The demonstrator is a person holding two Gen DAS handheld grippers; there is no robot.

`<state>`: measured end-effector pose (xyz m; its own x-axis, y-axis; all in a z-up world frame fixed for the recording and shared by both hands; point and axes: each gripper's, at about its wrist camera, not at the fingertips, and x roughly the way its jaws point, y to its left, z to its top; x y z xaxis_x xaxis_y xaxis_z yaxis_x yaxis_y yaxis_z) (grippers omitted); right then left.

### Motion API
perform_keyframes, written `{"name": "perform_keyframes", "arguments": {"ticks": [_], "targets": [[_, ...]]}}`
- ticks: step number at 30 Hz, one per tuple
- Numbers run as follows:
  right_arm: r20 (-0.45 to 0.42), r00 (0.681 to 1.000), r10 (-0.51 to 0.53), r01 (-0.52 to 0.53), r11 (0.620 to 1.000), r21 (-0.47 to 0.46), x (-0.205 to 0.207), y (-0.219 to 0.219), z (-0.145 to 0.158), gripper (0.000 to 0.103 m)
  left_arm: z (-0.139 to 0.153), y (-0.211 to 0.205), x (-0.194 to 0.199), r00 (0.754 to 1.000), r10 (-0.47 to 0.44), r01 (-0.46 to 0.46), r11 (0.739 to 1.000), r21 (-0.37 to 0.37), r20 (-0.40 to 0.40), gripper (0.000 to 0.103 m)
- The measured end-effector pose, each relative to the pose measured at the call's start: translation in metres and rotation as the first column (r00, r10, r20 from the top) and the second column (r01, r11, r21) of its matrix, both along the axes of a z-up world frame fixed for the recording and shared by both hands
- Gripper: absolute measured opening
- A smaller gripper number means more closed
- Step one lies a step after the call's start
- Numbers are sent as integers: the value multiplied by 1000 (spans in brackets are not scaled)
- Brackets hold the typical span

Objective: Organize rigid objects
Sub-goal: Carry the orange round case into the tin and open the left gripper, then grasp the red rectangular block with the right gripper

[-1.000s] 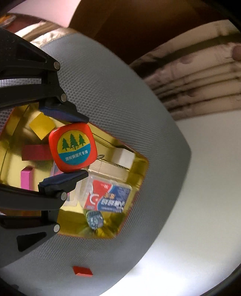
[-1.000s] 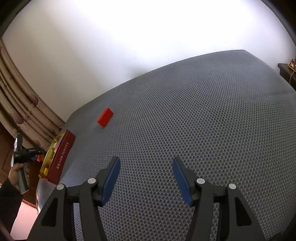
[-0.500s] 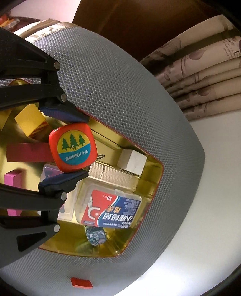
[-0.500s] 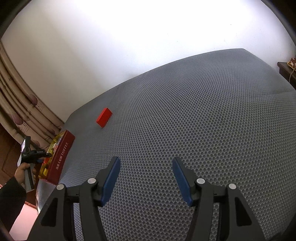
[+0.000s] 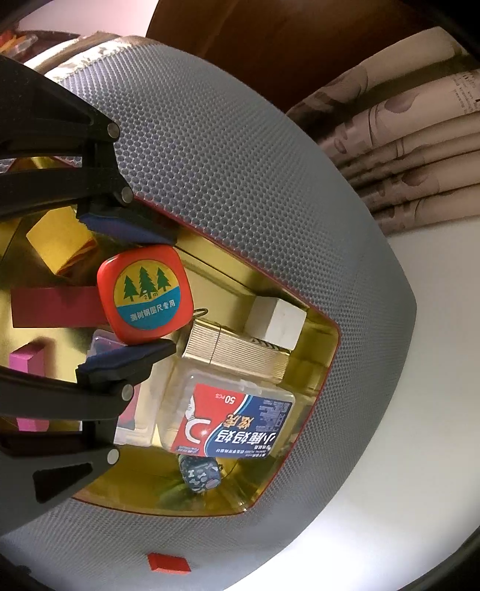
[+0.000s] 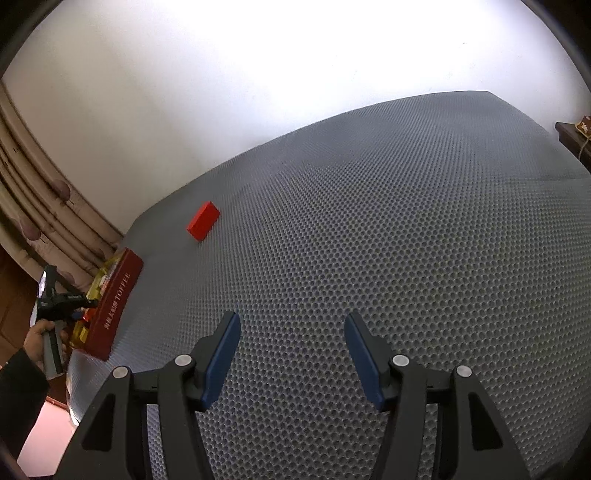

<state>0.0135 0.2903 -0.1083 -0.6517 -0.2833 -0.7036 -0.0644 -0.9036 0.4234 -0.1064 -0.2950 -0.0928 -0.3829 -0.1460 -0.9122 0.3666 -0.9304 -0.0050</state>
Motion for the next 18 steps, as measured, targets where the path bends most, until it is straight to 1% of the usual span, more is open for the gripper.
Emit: {"name": "perform_keyframes", "arguments": {"ticks": [2, 4, 5, 6, 7, 9, 11, 12, 13, 14, 16, 17, 18], "targets": [[0, 1000, 14, -14, 1000, 16, -1, -6, 1, 60, -1, -2, 0, 1000, -11, 10, 1000, 29, 7, 53], [-1, 1000, 24, -24, 999, 40, -3, -12, 4, 60, 3, -2, 3, 999, -38, 39, 996, 84, -13, 77], [1, 999, 32, -32, 998, 52, -5, -17, 5, 60, 9, 2, 7, 998, -59, 63, 992, 107, -35, 84], [8, 999, 40, -41, 997, 63, -8, -22, 5, 60, 16, 6, 11, 996, -71, 76, 993, 87, -54, 94], [18, 999, 48, -49, 996, 77, -12, -28, 5, 60, 23, 11, 16, 993, -84, 89, 994, 58, -81, 100], [30, 997, 69, -72, 992, 101, -22, -42, 5, 60, 43, 28, 34, 975, -141, 140, 990, -21, -172, 102], [47, 994, 98, -103, 986, 134, -37, -60, 4, 60, 56, 41, 50, 955, -191, 180, 981, -69, -227, 102], [51, 993, 109, -116, 982, 150, -46, -71, 4, 60, 63, 50, 61, 940, -213, 195, 977, -90, -265, 102], [44, 992, 121, -126, 979, 160, -55, -82, 5, 60, 68, 57, 70, 929, -226, 205, 974, -100, -292, 102], [41, 991, 125, -131, 977, 168, -63, -90, 6, 60, 73, 65, 83, 912, -243, 218, 970, -110, -330, 102], [40, 989, 140, -145, 973, 181, -88, -113, 7, 60, 79, 76, 109, 882, -253, 231, 967, -103, -397, 102], [33, 988, 150, -154, 971, 185, -103, -127, 8, 60, 79, 81, 120, 872, -259, 243, 966, -92, -415, 102], [32, 987, 156, -160, 967, 198, -114, -139, 9, 60, 78, 81, 125, 868, -263, 250, 964, -86, -421, 102]]}}
